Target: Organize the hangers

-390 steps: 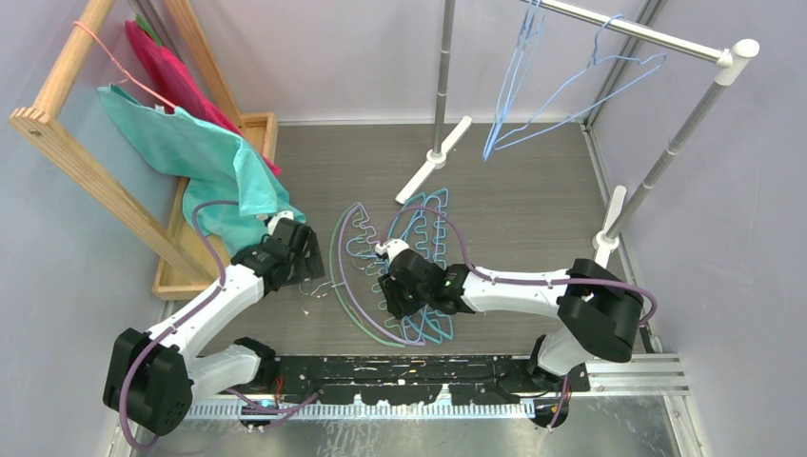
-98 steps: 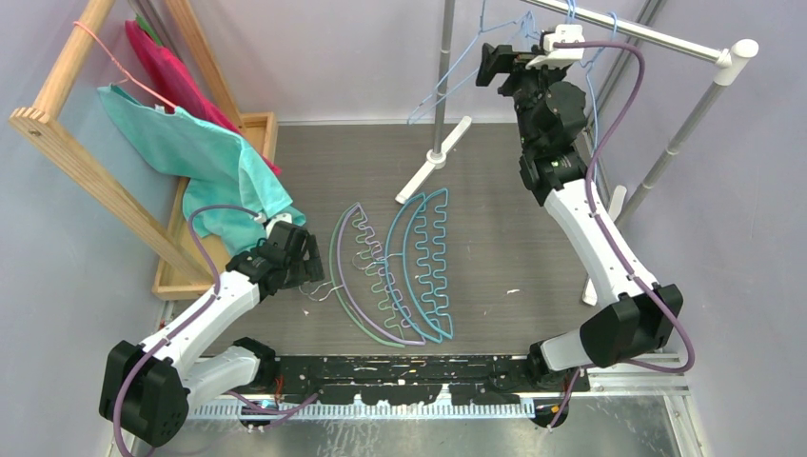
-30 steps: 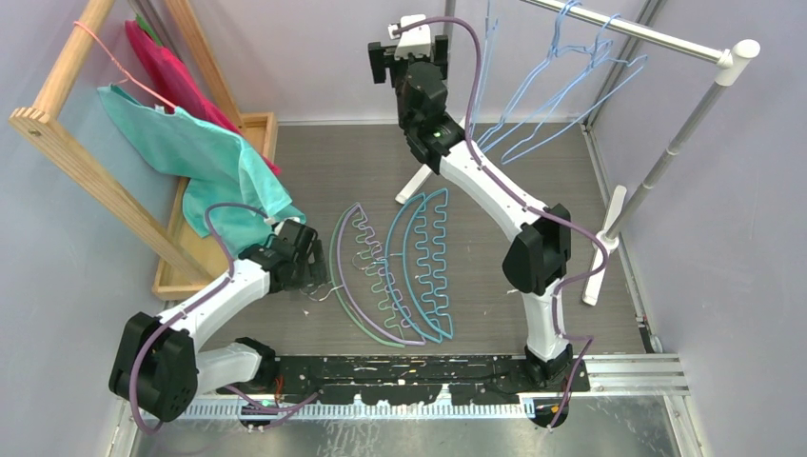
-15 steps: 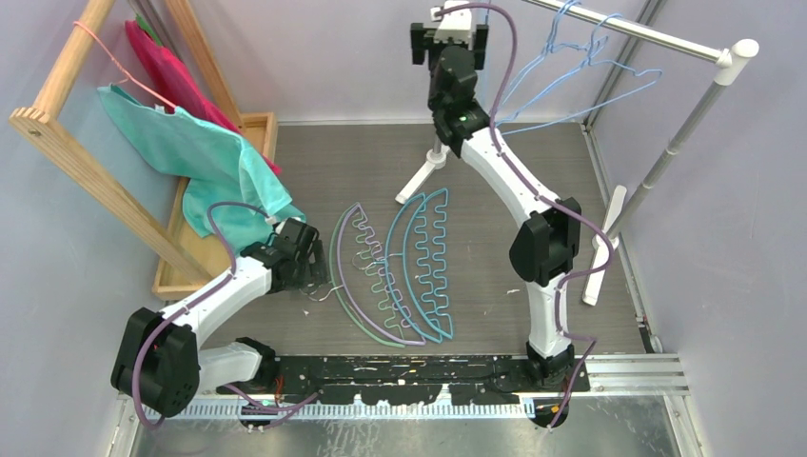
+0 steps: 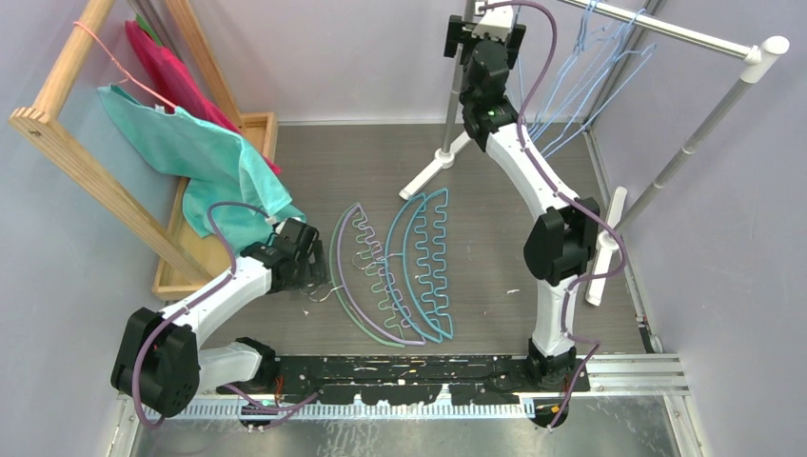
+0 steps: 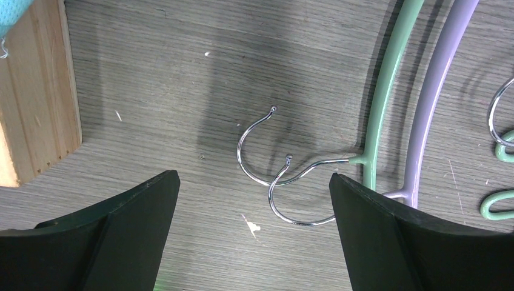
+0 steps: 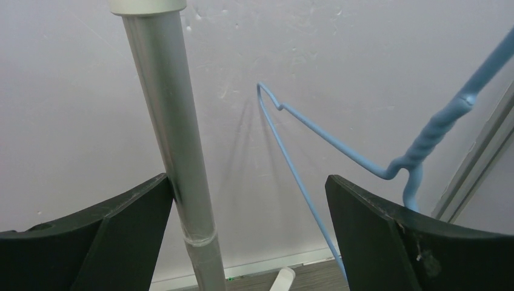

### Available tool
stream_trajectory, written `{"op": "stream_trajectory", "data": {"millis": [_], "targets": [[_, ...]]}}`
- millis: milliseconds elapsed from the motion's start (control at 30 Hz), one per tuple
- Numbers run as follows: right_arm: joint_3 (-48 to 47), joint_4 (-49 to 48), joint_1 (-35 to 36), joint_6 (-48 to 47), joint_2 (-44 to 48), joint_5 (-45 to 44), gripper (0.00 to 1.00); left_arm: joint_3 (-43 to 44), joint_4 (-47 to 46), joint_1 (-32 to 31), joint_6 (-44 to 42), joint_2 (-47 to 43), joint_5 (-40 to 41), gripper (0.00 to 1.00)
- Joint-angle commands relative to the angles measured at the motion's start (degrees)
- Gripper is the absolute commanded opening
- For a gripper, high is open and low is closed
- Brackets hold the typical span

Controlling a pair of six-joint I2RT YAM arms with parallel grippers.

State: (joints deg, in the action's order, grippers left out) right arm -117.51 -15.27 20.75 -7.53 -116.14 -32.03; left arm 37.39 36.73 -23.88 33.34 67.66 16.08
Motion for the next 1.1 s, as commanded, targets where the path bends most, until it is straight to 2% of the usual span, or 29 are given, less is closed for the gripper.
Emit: {"op": "stream_trajectory", "data": {"millis": [0, 133, 367, 700, 967, 1067], "targets": [[6.72, -4.3, -2.64, -0.03, 9.95, -5.39, 1.0, 1.9, -0.14, 0.32, -0.56, -0.55, -0.02, 0.98], [11.48, -4.17, -2.65, 0.32, 13.64, -2.6, 1.0, 1.73, -0.23, 0.32, -0.56, -0.98, -0.02, 0.98], [18.08, -2.74, -2.59, 1.28, 19.25, 7.72, 1.0, 1.55, -0.45, 0.32, -0.56, -1.3, -0.19, 0.98], [16.41, 4.03, -2.51, 3.65, 18.29, 13.06, 1.0, 0.94, -0.96, 0.32, -0.56, -2.39, -0.43, 0.98], [17.91, 1.65, -2.38, 5.28, 18.87, 12.17, 1.0, 0.8, -1.08, 0.32, -0.56, -2.71, -0.48, 0.98], [17.68, 1.55, -2.18, 6.18, 18.45, 15.59, 0.92, 0.76, -1.2, 0.32, -0.47, -2.71, -0.52, 0.98]]}}
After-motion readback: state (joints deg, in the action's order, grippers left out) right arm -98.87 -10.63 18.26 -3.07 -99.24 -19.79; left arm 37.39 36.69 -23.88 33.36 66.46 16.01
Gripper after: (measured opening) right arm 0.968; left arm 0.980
